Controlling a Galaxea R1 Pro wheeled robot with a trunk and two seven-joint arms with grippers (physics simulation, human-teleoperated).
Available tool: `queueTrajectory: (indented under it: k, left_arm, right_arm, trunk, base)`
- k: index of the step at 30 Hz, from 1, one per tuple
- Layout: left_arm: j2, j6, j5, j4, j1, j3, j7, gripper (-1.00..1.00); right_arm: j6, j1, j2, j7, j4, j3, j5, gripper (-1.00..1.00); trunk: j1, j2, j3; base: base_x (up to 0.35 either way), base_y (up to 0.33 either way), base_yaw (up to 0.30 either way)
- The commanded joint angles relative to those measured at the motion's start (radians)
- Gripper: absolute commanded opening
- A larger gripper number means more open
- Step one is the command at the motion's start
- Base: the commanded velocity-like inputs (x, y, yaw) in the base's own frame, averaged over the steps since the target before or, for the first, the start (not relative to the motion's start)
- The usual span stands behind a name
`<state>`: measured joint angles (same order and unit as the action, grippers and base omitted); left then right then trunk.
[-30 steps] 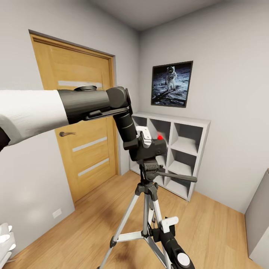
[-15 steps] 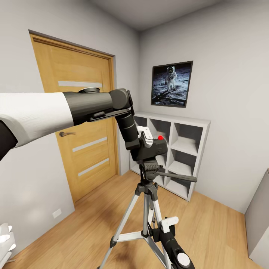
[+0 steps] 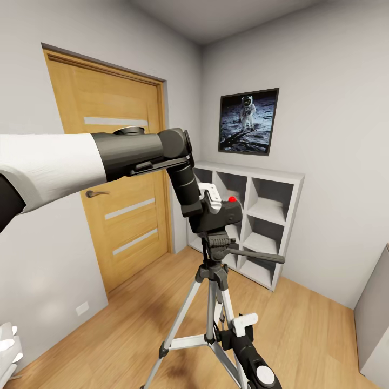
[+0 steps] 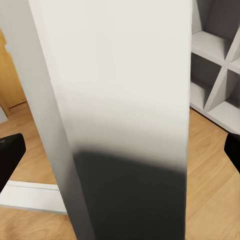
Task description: Attach the digital camera to the camera tripod in the bedroom.
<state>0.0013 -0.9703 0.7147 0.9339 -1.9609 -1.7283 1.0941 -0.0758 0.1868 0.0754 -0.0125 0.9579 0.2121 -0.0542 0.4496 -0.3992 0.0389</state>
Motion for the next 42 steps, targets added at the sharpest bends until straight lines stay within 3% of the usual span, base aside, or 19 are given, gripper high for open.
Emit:
queueTrajectory:
  k: [1,3,4,30,33,34,35,38,42]
  left_arm:
    - [0.000,-0.002,0.002,0.000,-0.001,-0.002,0.002,-1.00]
    - [0.000,-0.002,0.002,0.000,-0.001,-0.002,0.002,-1.00]
    - [-0.001,-0.002,0.002,0.000,-0.001,-0.002,0.003,-1.00]
    - [0.000,-0.002,0.002,0.003,-0.001,-0.002,0.003,-1.00]
    - [-0.017,-0.003,0.001,0.004,0.016,-0.019,0.000,-1.00]
    - [-0.020,-0.029,0.001,0.004,-0.010,-0.083,0.030,-1.00]
    - [-0.018,-0.059,0.001,0.054,-0.140,-0.160,0.141,-1.00]
    - [-0.017,-0.056,0.030,0.042,-0.127,-0.180,0.117,-1.00]
    - [-0.017,-0.047,0.050,0.034,-0.111,-0.178,0.092,-1.00]
  right_arm:
    - [-0.002,0.000,0.000,-0.001,-0.001,0.000,-0.006,1.00]
    - [-0.002,0.000,0.000,-0.001,-0.001,0.000,-0.006,1.00]
    - [-0.002,0.000,0.000,-0.001,-0.001,0.000,-0.006,-1.00]
    - [-0.002,0.000,0.000,-0.001,0.001,0.000,-0.006,-1.00]
    - [-0.002,0.000,0.006,-0.001,0.001,0.001,-0.006,-1.00]
    - [-0.002,0.000,0.006,-0.001,0.001,0.010,-0.007,-1.00]
    - [-0.018,0.000,0.007,0.034,0.035,0.019,-0.039,-1.00]
    - [-0.002,0.000,0.017,0.016,0.026,0.014,-0.055,-1.00]
    - [-0.010,0.000,0.016,0.006,0.013,0.019,-0.053,-1.00]
  trunk:
    - [0.000,-0.001,0.000]
    - [0.000,-0.001,0.000]
    - [0.000,-0.001,0.000]
    - [0.000,-0.001,0.000]
    - [0.000,-0.001,0.000]
    - [0.000,-0.001,0.000]
    - [0.000,-0.001,0.000]
    - [0.000,-0.001,0.000]
    - [0.000,-0.001,0.000]
  base:
    - [0.000,0.000,0.000]
    - [0.000,0.000,0.000]
    - [0.000,0.000,0.000]
    - [0.000,0.000,0.000]
    - [0.000,0.000,0.000]
    - [0.000,0.000,0.000]
    - [0.000,0.000,0.000]
    - [0.000,0.000,0.000]
    - [0.000,0.000,0.000]
